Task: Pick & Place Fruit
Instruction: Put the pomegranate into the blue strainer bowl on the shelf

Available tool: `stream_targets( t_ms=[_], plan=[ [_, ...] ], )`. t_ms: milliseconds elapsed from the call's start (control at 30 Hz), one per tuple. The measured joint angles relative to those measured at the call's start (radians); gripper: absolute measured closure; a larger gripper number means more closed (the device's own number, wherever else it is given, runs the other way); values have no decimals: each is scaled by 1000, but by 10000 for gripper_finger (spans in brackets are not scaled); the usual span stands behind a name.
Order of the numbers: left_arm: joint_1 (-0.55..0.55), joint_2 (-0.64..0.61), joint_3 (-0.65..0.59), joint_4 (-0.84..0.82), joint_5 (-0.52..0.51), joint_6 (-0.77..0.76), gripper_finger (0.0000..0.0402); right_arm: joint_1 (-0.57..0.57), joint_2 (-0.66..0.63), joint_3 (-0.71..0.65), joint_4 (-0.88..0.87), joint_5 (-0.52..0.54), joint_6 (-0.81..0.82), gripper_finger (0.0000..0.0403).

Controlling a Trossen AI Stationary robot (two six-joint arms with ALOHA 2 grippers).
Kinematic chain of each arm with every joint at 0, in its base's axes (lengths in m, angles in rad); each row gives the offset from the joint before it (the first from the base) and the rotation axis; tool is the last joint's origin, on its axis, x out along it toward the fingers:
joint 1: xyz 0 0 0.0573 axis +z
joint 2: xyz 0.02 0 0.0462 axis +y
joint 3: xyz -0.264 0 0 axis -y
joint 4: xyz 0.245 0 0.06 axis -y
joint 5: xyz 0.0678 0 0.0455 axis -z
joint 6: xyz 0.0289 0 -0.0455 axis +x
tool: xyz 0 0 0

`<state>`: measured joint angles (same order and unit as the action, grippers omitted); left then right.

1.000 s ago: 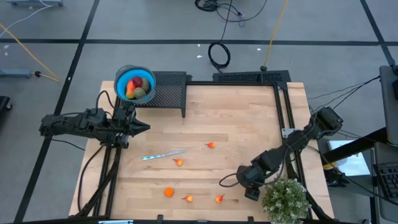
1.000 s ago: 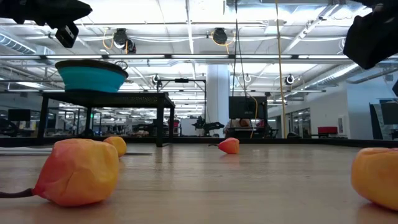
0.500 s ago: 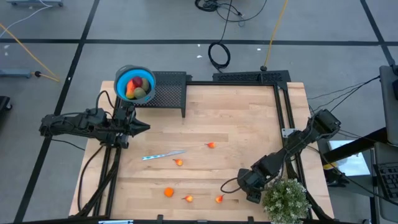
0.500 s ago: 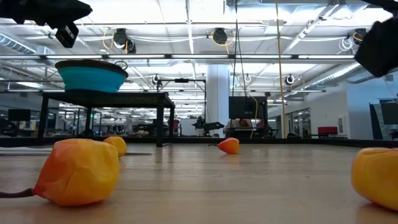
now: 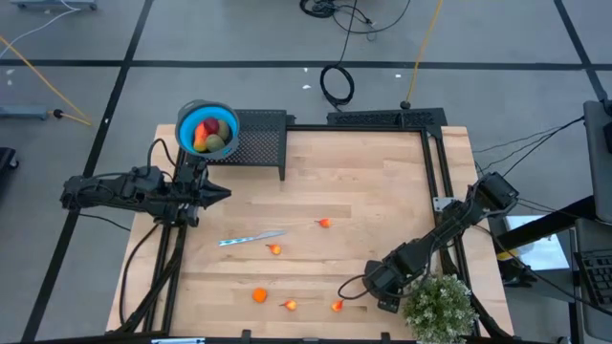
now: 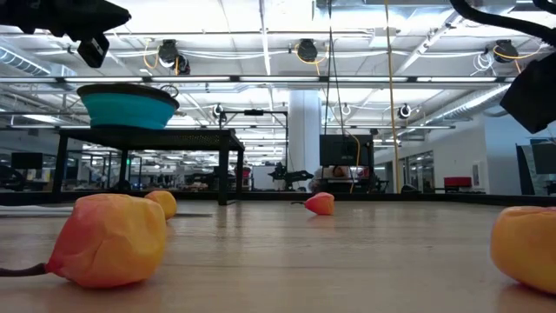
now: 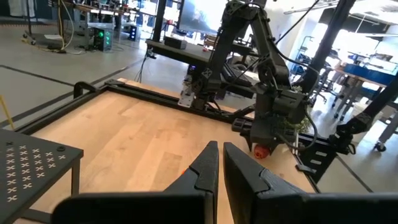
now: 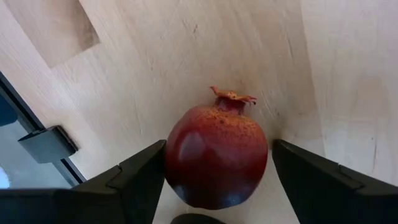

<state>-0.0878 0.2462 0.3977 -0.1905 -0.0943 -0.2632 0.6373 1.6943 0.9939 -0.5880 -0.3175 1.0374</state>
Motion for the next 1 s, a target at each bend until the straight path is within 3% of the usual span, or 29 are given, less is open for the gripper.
stream_targets(
  t_ms=[500, 800, 1000],
  plan=[
    [0, 0, 0, 0, 0, -2, 380, -12, -13, 0, 25, 0, -6, 220],
    [0, 0, 0, 0, -2, -3, 380, -97, -131, 0, 21, 13, -99, 218],
    [0, 0, 0, 0, -2, -3, 380, -189, -252, 0, 126, 98, -230, 222]
  ],
)
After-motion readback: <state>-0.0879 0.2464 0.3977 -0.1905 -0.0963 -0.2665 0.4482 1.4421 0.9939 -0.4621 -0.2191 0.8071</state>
